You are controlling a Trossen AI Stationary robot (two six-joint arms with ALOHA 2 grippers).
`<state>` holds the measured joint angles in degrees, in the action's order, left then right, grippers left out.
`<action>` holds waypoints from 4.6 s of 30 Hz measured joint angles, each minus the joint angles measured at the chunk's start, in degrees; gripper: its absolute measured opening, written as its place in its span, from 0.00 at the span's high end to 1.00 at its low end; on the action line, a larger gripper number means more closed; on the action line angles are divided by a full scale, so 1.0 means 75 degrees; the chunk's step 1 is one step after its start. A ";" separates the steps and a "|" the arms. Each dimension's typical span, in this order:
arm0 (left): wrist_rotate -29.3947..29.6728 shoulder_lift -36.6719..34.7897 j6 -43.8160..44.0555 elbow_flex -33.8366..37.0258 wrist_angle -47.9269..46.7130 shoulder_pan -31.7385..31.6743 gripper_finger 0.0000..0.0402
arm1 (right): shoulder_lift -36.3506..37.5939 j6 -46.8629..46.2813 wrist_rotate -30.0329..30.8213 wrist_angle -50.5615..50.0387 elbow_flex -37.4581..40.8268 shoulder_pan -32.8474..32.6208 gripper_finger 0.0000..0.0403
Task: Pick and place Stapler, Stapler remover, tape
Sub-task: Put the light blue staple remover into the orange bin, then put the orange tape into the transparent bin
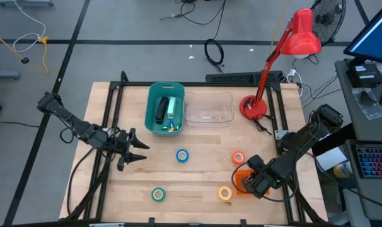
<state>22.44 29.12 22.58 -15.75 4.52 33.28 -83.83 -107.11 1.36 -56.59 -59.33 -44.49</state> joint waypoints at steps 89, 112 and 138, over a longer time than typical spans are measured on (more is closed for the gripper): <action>0.0023 0.0015 -0.0086 -0.0003 0.0002 0.0001 0.44 | 0.1641 0.7228 0.0192 0.1311 0.2069 0.4237 0.53; 0.0030 0.0015 0.0082 -0.0003 0.0002 0.0001 0.44 | 0.1639 0.6964 -0.0194 0.3150 0.3016 0.4336 0.50; 0.0093 0.0015 0.0085 -0.0003 0.0040 0.0000 0.44 | 0.2130 0.6338 -0.0015 0.4163 0.3326 0.4339 0.92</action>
<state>23.14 29.23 23.22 -15.77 4.82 33.28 -67.85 -59.57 1.25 -25.36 -34.39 -11.94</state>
